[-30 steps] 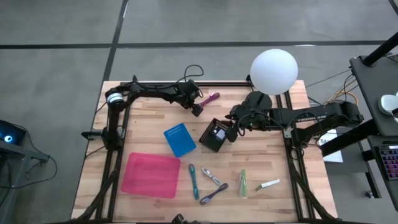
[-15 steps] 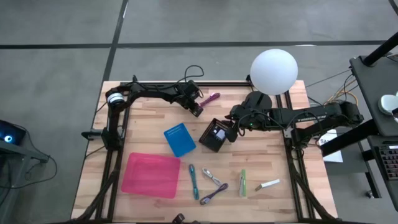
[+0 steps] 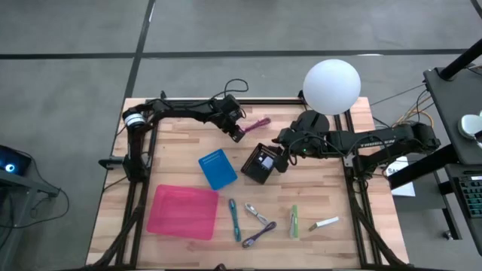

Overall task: Pick and place items into bin
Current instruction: Put the black and pink charger cable into the pink bin

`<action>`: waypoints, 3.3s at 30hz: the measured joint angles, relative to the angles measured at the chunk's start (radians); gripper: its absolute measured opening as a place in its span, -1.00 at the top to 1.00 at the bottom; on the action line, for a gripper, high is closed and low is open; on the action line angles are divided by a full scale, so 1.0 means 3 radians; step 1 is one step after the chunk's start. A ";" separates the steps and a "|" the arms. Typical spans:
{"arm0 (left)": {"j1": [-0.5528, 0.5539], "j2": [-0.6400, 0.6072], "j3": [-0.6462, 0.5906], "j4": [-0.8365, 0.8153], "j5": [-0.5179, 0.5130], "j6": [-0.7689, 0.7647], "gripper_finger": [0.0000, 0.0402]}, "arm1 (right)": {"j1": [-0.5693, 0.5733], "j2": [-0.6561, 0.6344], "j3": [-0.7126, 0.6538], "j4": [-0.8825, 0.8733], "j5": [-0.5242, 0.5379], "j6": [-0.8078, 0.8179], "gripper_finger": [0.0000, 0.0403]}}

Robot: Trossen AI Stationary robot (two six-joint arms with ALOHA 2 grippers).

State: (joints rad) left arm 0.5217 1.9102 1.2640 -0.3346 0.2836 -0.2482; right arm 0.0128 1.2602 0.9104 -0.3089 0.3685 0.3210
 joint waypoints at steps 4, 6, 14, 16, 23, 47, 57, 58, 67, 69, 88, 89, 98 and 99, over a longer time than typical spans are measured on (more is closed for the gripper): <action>-0.0004 -0.0189 -0.0004 -0.0021 0.0009 -0.0001 0.94 | 0.0000 0.0000 0.0000 0.0032 -0.0006 -0.0225 0.28; -0.0007 -0.0286 -0.0006 -0.0072 0.0016 -0.0020 0.94 | 0.0000 0.0000 0.0000 0.0032 -0.0007 -0.0325 0.21; -0.0066 -0.0635 -0.0017 -0.0077 0.0099 -0.0027 0.94 | 0.0000 0.0011 0.0001 0.0045 0.0267 -0.1103 -0.03; -0.0111 -0.0691 -0.0020 -0.0073 0.0142 -0.0028 0.94 | 0.0000 0.0011 0.0001 0.0056 0.0440 -0.1310 -0.07; -0.0289 -0.0851 -0.0027 -0.0106 0.0472 -0.0037 0.94 | -0.0003 0.0013 0.0001 0.0122 0.0730 -0.1999 -0.15; -0.0561 -0.1049 -0.0021 -0.0109 0.1068 -0.0024 0.94 | 0.0000 0.0015 -0.0004 0.0023 0.0692 -0.2655 -0.13; -0.0563 -0.1067 -0.0022 -0.0107 0.1083 -0.0023 0.94 | 0.0007 0.0015 -0.0005 0.0023 0.0691 -0.2258 0.31; -0.0563 -0.1069 -0.0027 -0.0103 0.1083 -0.0022 0.94 | 0.0008 0.0015 -0.0005 0.0023 0.0686 -0.2224 0.38; -0.0562 -0.1072 -0.0034 -0.0072 0.1081 -0.0020 0.87 | 0.0007 0.0015 -0.0006 0.0012 0.0490 -0.1937 0.92; -0.0562 -0.1072 -0.0033 -0.0042 0.1080 -0.0003 0.83 | 0.0007 0.0015 -0.0006 0.0017 0.0486 -0.1835 0.92; -0.0570 -0.1498 -0.0033 -0.0051 0.1040 0.0515 0.15 | 0.0009 0.0015 -0.0006 0.0011 -0.0713 -0.0630 0.93; -0.0583 -0.1541 -0.0033 -0.0046 0.1038 0.0567 0.14 | 0.0008 0.0015 -0.0006 0.0028 -0.0773 -0.0599 0.93; -0.0862 -0.1742 -0.0041 -0.0021 0.1044 0.1060 0.13 | 0.0007 0.0015 -0.0006 0.0279 -0.0970 -0.0530 0.94; -0.0891 -0.1737 -0.0041 -0.0020 0.1027 0.1061 0.13 | 0.0008 0.0015 -0.0006 0.0299 -0.0970 -0.0530 0.94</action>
State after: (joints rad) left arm 0.2544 1.3890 1.2518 -0.3407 0.5917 0.0700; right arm 0.0151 1.2648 0.9085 -0.2193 0.0776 0.1619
